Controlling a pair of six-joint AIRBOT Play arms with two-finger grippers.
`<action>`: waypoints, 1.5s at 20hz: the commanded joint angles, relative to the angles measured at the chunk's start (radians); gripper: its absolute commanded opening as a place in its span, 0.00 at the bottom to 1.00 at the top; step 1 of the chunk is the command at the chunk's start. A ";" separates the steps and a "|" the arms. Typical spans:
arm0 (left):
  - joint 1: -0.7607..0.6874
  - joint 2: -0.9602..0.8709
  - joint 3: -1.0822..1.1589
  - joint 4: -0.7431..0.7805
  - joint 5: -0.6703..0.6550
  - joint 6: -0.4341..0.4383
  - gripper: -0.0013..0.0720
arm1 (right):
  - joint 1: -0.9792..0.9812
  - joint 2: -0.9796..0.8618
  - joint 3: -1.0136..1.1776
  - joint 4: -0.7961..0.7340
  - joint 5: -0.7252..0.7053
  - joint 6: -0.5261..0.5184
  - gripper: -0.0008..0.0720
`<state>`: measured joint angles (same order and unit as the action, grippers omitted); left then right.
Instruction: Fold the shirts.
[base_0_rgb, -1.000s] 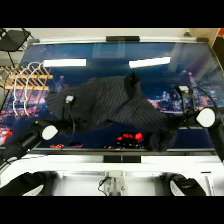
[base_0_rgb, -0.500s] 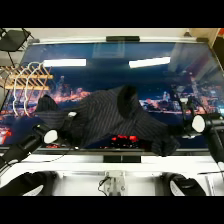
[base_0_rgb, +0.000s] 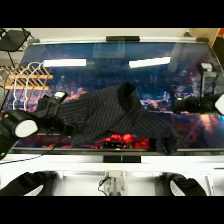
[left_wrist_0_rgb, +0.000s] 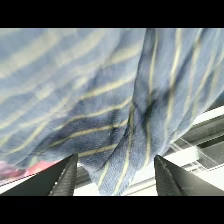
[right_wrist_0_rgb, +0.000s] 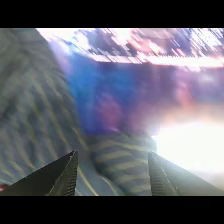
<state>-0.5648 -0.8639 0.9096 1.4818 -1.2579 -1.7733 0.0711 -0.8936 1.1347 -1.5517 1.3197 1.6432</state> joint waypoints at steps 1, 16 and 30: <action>0.003 0.012 0.040 0.091 -0.049 -0.024 0.81 | 0.001 -0.074 0.059 0.063 -0.011 0.012 0.76; 0.072 -0.204 0.043 -0.069 0.463 -0.098 0.73 | 0.103 -0.780 0.320 0.600 -0.470 0.003 0.76; 0.185 -0.201 0.268 -0.069 0.323 0.010 0.73 | 0.177 -0.544 0.325 0.473 -0.315 -0.171 0.14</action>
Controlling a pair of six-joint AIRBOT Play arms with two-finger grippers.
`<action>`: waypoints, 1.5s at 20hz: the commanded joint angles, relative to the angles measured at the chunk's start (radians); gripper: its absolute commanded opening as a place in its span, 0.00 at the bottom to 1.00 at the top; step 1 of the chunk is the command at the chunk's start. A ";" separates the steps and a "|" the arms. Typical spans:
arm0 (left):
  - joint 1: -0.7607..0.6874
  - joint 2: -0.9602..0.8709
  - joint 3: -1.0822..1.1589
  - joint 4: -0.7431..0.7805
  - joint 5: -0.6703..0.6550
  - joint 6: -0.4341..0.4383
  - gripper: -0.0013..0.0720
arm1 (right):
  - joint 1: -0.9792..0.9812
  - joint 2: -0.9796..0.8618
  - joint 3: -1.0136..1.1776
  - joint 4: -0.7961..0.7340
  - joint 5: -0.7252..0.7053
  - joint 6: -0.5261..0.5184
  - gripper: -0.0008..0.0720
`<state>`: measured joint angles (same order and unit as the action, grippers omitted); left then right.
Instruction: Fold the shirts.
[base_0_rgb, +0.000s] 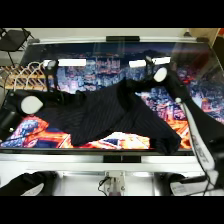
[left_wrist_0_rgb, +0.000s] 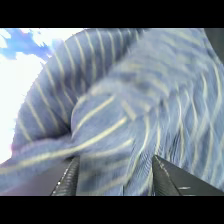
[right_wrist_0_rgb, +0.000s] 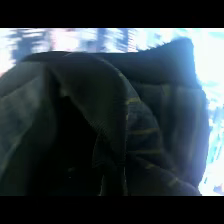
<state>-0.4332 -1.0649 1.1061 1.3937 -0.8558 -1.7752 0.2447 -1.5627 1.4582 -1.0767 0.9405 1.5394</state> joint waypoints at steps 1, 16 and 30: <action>0.071 0.000 0.093 0.019 -0.107 0.009 0.67 | 0.015 0.191 0.001 -0.002 0.097 -0.066 0.14; -0.301 -0.011 0.200 -0.197 -0.135 -0.101 1.00 | 0.322 0.412 0.000 -0.417 0.220 0.192 0.14; -0.231 -0.145 0.216 0.063 -0.158 -0.147 0.10 | 0.322 0.483 0.000 -0.418 0.314 0.096 0.15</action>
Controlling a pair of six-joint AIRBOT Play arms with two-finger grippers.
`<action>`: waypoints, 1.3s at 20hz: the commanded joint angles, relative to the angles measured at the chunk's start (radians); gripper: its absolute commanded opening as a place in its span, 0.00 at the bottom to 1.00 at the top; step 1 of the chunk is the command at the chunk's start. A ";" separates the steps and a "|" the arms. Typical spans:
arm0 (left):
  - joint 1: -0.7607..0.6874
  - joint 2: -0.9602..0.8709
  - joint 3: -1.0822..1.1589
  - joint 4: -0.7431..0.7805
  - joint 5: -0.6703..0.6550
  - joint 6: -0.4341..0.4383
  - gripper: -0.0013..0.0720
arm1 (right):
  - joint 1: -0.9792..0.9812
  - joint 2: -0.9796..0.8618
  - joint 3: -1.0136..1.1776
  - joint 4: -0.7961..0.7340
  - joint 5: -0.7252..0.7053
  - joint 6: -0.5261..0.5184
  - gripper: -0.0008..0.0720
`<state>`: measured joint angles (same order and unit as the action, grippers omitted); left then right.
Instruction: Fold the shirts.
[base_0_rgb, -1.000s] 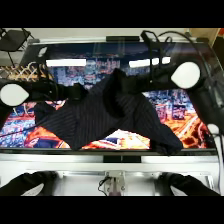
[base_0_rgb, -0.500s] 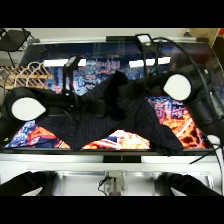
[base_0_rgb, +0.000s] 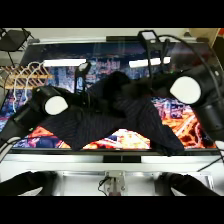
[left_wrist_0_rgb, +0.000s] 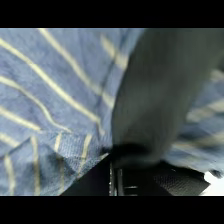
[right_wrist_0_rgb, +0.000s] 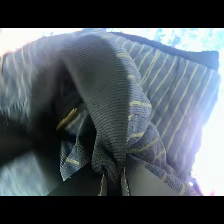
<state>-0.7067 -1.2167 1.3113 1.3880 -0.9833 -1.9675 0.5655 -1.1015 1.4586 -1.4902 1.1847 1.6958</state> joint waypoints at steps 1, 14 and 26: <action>0.070 0.026 0.021 0.090 -0.064 0.061 0.10 | 0.001 0.020 -0.001 -0.004 0.132 -0.101 0.15; 0.153 0.063 -0.185 -0.043 -0.121 0.371 0.09 | 0.000 0.023 -0.271 0.064 0.071 0.035 0.78; 0.171 0.064 -0.169 -0.047 -0.090 0.464 0.09 | 0.206 -0.065 -0.085 -0.227 0.299 0.662 0.78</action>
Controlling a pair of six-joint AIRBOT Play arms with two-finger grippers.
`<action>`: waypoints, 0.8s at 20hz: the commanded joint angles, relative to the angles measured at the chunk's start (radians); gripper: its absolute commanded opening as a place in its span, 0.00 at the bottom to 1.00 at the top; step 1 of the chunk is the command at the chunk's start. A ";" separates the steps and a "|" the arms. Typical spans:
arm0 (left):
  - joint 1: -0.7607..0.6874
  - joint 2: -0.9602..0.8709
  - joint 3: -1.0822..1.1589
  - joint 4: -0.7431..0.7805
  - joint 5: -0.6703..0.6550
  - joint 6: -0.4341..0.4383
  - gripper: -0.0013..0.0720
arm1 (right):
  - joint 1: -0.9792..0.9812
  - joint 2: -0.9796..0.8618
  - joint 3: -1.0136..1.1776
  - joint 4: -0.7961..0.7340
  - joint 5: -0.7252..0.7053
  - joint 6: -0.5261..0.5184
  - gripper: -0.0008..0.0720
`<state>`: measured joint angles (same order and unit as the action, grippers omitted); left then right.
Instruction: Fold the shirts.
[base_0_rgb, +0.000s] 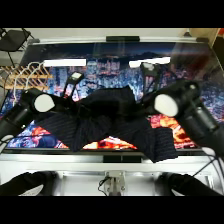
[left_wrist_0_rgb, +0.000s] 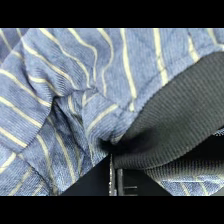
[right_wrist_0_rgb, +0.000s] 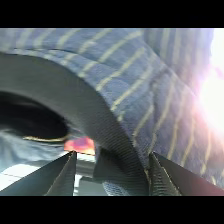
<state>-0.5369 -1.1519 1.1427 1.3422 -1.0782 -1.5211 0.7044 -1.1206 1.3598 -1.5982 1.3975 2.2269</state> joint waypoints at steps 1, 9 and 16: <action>0.001 0.001 0.000 -0.001 0.004 0.018 0.09 | 0.101 -0.078 0.014 -0.170 0.104 0.153 0.78; 0.065 0.044 0.078 0.002 -0.070 0.048 0.09 | 0.177 -0.134 0.014 -0.565 0.140 0.150 0.15; 0.133 0.045 0.368 0.000 -0.085 0.080 0.10 | 0.177 0.113 0.075 -0.560 -0.343 -0.078 0.14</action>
<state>-0.4221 -1.1080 1.3914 1.3430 -1.1595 -1.4506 0.8803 -1.0985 1.3956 -2.1407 1.2930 2.2612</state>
